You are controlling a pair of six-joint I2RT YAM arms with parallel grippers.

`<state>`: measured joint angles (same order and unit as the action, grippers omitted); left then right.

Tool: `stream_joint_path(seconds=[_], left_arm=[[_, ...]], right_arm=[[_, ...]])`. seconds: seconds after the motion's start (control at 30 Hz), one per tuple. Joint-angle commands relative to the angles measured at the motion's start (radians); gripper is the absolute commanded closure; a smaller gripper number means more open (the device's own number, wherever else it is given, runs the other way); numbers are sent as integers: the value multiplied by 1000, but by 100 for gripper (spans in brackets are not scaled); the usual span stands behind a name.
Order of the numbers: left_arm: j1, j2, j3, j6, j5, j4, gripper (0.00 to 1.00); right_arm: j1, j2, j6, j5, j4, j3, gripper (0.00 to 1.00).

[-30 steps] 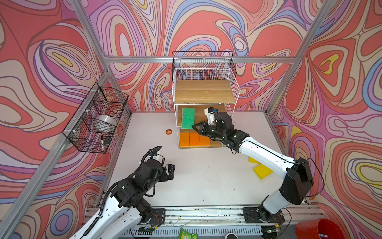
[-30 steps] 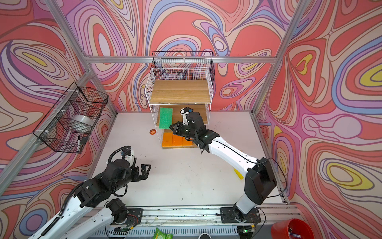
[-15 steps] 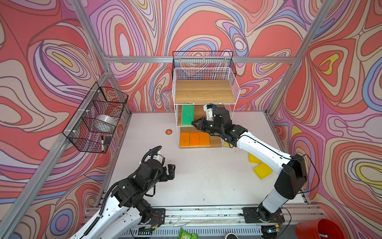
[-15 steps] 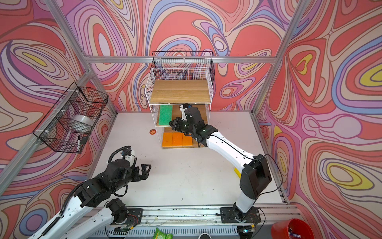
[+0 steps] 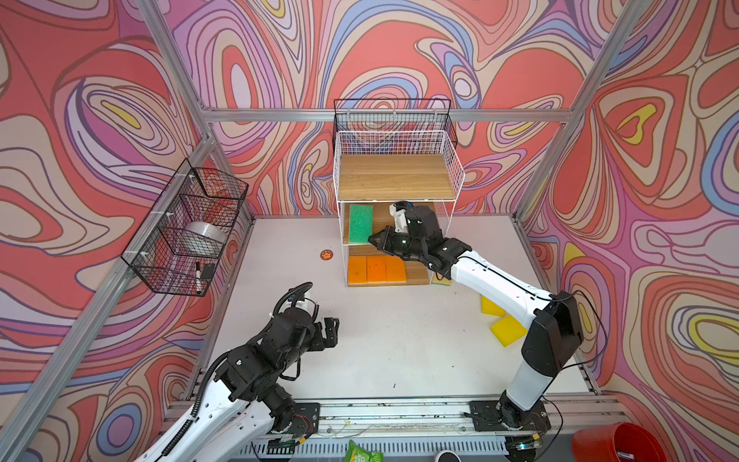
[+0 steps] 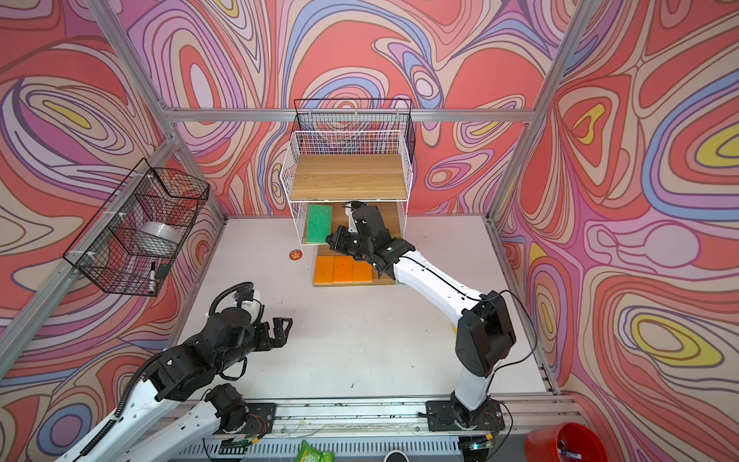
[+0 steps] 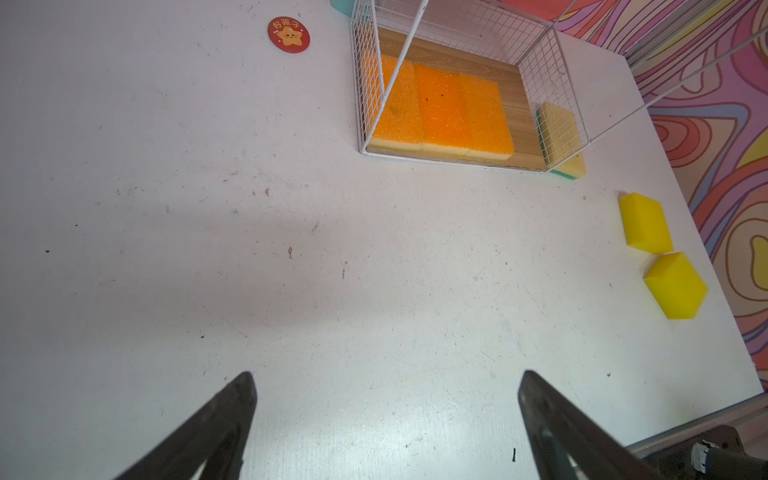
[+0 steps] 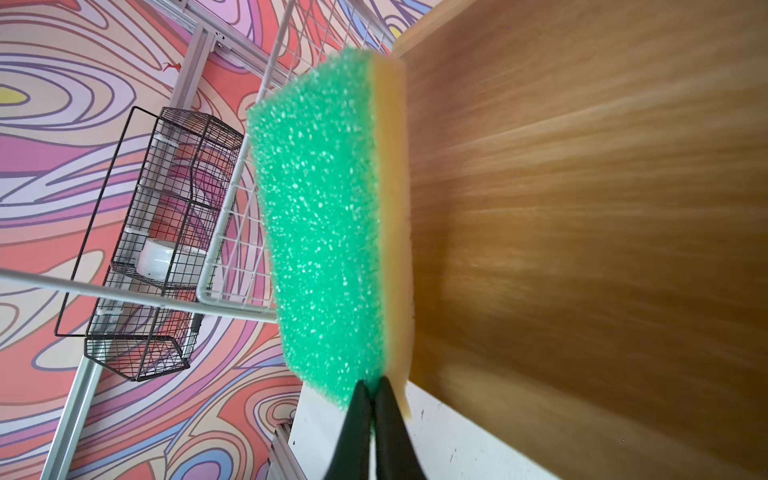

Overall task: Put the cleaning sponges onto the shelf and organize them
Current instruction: 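Lower the green sponge green side up onto the bottom tier behind the orange sponges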

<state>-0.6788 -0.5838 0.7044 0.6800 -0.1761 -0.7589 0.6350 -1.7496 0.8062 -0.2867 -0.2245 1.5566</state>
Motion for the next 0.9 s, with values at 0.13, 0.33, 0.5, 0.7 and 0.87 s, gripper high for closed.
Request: stream_joint_path(seconds=[0.13, 0.33, 0.5, 0.7, 0.87], left_arm=[[8, 6, -14, -13, 3, 5, 0], [8, 7, -14, -14, 3, 6, 0], [8, 6, -14, -14, 3, 6, 0], [8, 8, -17, -12, 5, 6, 0], [8, 6, -19, -12, 5, 7, 0]], right_arm=[[-5, -16, 5, -19, 14, 48, 100], [-5, -67, 11, -32, 19, 74, 100], [-5, -83, 11, -29, 14, 91, 100], [-4, -84, 4, -24, 11, 97, 93], [-4, -78, 2, -22, 11, 90, 74]])
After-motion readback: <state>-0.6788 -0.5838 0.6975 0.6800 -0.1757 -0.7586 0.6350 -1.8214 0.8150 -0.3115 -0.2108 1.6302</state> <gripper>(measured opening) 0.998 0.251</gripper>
